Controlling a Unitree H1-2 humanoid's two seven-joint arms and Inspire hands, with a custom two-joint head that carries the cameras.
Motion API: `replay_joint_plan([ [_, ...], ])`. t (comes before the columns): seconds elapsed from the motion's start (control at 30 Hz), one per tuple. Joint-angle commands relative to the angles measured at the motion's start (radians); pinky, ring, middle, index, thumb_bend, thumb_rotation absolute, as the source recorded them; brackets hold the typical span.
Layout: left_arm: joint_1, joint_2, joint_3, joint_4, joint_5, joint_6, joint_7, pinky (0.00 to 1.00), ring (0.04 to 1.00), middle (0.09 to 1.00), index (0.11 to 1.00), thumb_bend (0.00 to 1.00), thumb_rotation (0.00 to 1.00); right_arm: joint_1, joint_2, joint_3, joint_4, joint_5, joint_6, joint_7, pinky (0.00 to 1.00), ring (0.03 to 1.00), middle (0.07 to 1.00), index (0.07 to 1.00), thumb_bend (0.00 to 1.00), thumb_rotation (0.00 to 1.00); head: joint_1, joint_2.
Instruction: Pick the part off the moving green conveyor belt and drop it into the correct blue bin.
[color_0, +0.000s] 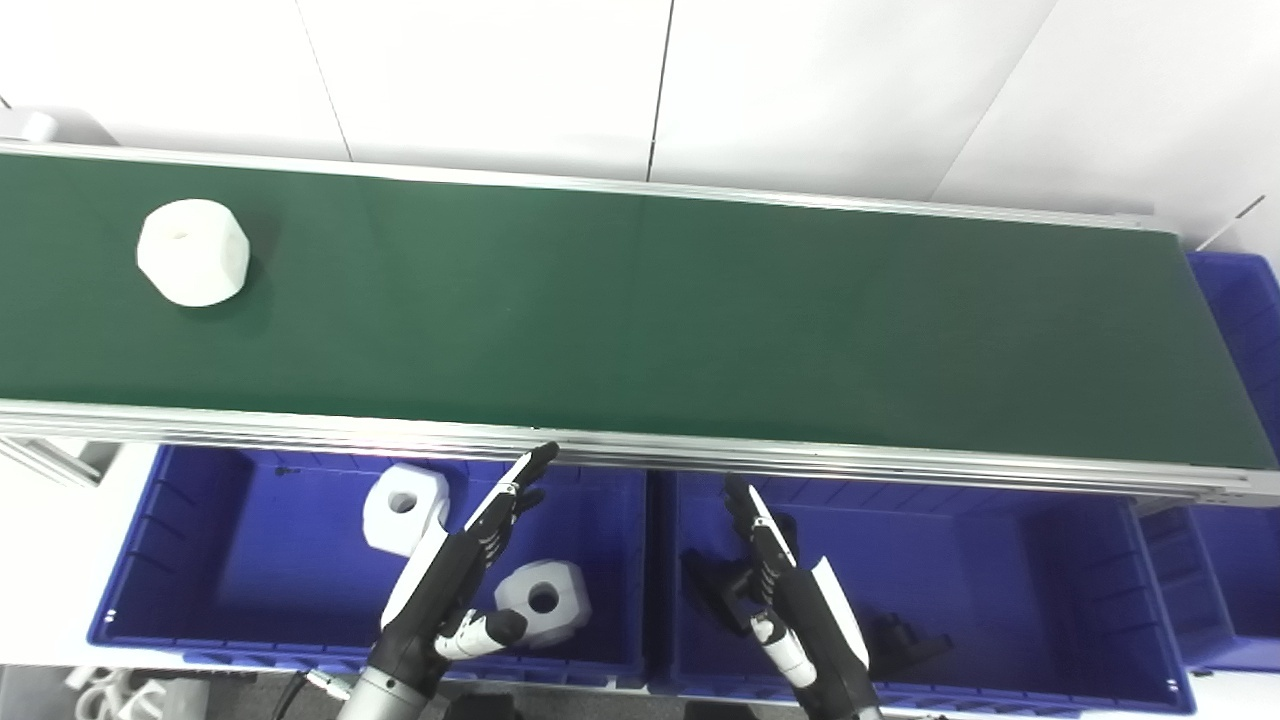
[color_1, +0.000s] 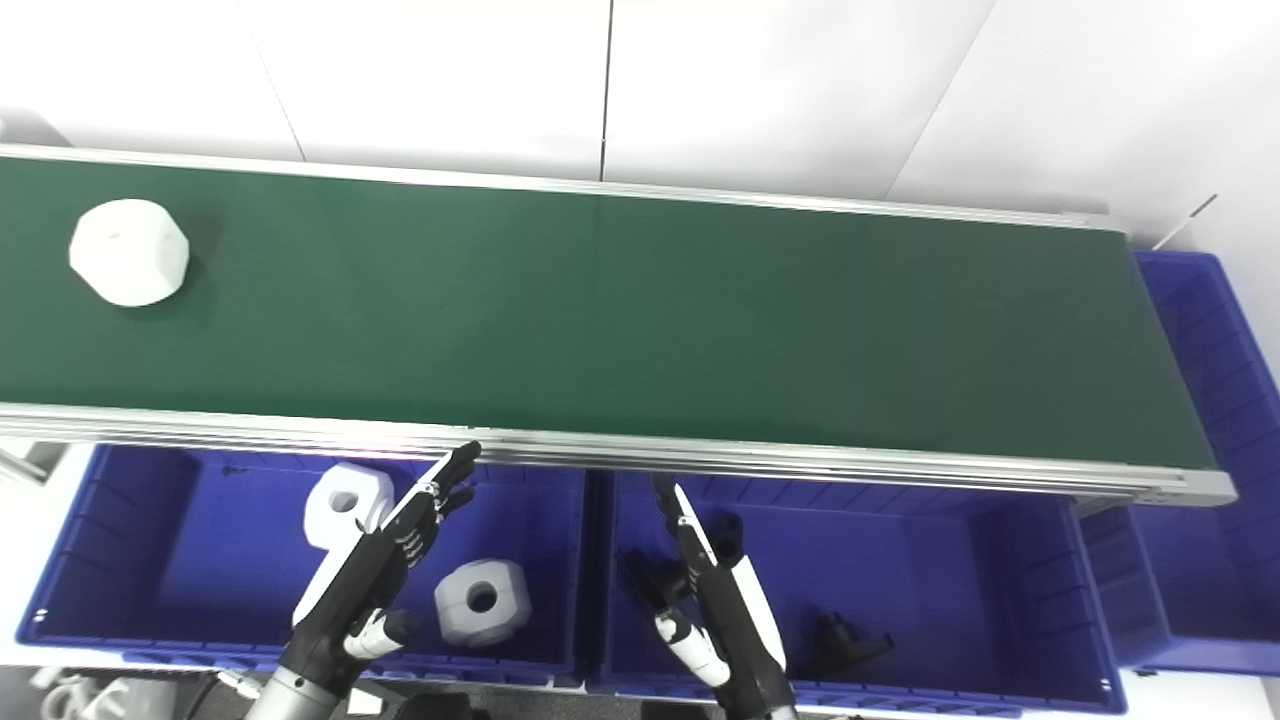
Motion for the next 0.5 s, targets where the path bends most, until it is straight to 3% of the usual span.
replay_joint_plan([
  [0.0, 0.004, 0.006, -0.005, -0.027, 0.004, -0.038, 0.001, 0.95, 0.997, 1.000, 0.953, 0.91, 0.87, -0.002, -0.002, 0.000, -0.021, 0.007, -0.050, -0.009, 0.98, 0.991, 1.000, 1.000, 0.92, 0.99, 0.001, 0.001],
  [0.17, -0.001, 0.005, -0.010, -0.010, 0.001, -0.043, 0.002, 0.95, 1.000, 1.000, 0.954, 0.92, 0.87, -0.002, -0.001, -0.001, -0.012, 0.003, -0.050, -0.013, 0.96, 0.980, 1.000, 1.000, 0.93, 1.00, 0.012, -0.029],
  [0.43, -0.038, -0.006, -0.039, 0.089, 0.004, -0.045, 0.022, 0.92, 0.976, 0.984, 0.946, 0.95, 0.84, -0.028, -0.009, -0.016, 0.079, 0.041, -0.050, 0.010, 0.97, 0.985, 1.000, 1.000, 0.95, 0.99, 0.106, -0.170],
  [0.47, -0.046, -0.009, -0.044, 0.109, 0.007, -0.045, 0.030, 0.91, 0.970, 0.980, 0.941, 0.95, 0.84, -0.037, -0.010, -0.018, 0.097, 0.044, -0.050, 0.010, 0.97, 0.984, 1.000, 1.000, 0.96, 0.98, 0.130, -0.204],
])
